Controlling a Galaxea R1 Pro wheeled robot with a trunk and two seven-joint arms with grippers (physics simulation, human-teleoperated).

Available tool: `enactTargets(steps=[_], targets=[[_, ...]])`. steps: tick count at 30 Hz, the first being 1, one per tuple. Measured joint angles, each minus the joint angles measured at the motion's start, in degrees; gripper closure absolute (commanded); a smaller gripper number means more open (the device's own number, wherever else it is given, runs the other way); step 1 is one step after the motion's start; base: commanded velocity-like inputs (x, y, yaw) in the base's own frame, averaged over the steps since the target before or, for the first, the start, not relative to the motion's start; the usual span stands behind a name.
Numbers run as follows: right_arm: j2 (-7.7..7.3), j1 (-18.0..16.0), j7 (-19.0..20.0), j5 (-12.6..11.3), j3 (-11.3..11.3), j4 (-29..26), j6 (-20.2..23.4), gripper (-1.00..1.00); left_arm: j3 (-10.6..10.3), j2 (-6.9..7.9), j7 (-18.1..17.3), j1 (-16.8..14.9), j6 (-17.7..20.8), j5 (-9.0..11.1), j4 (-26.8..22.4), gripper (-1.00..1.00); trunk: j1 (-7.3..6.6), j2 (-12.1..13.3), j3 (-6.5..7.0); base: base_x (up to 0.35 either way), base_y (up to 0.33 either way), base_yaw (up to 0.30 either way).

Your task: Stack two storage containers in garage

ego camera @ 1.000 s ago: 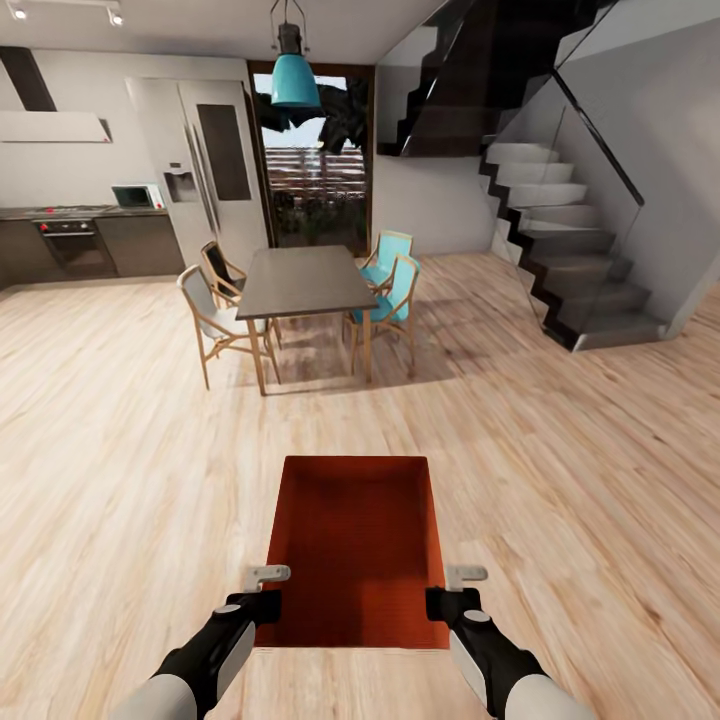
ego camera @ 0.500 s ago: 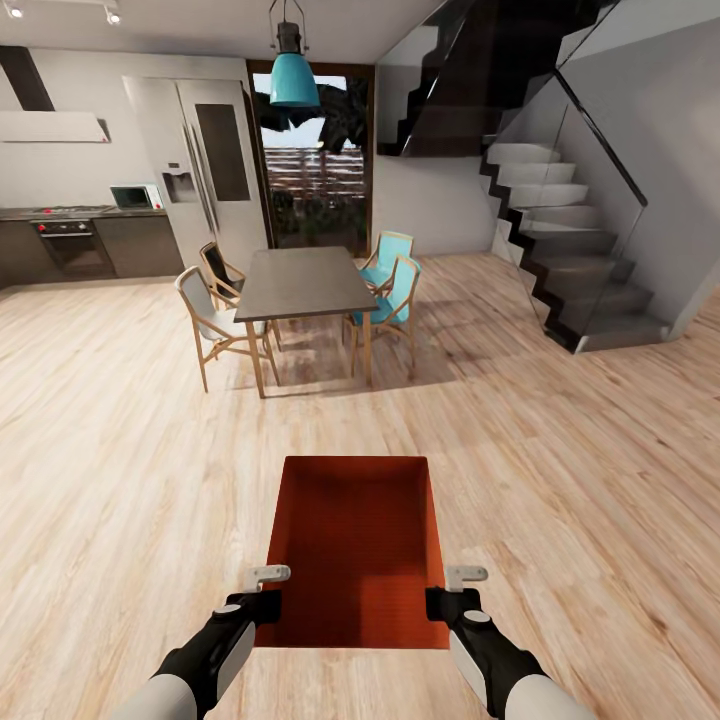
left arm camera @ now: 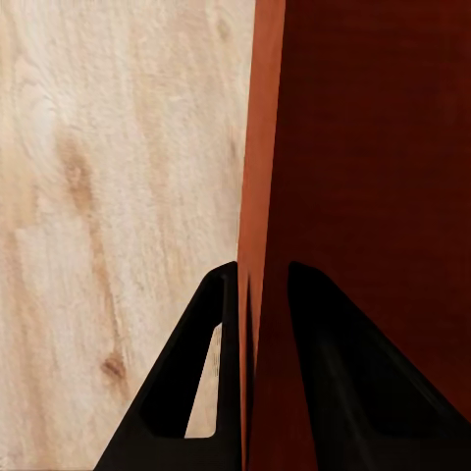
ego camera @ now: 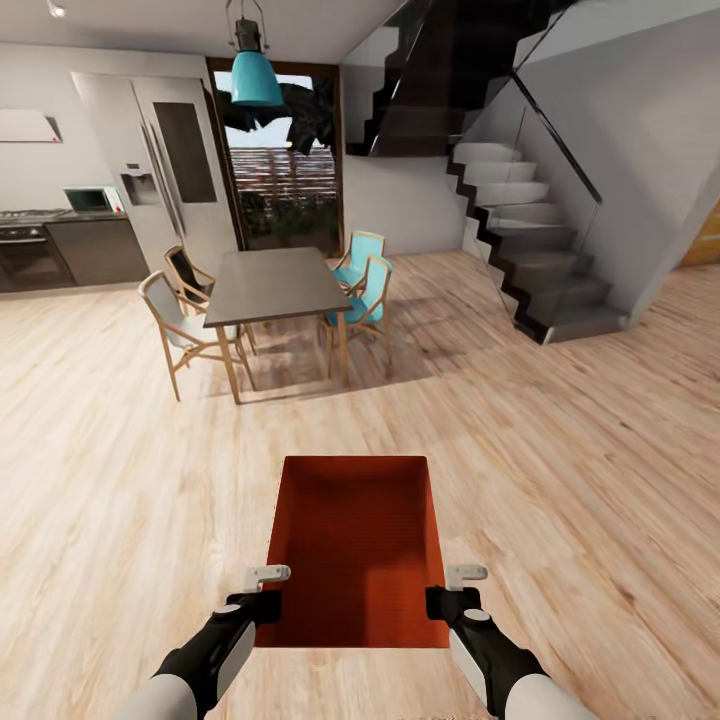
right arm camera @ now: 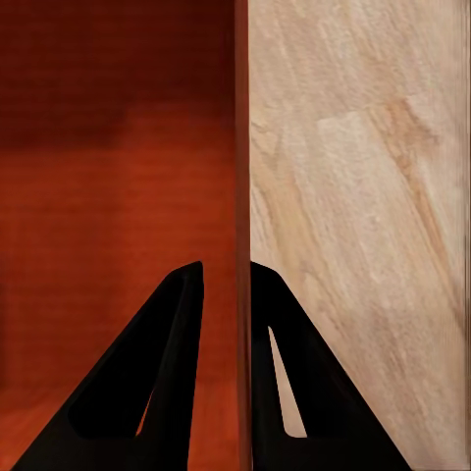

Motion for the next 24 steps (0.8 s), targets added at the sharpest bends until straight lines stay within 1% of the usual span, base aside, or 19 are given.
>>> enactTargets(steps=[24], targets=[[-0.01, 0.0, 0.0, 0.0, 0.0, 0.0, 0.0, 1.0, 0.0, 0.0, 0.0, 0.0, 0.0, 0.0, 0.0, 1.0, -0.01, 0.0, 0.0, 0.077, 0.0, -0.276]])
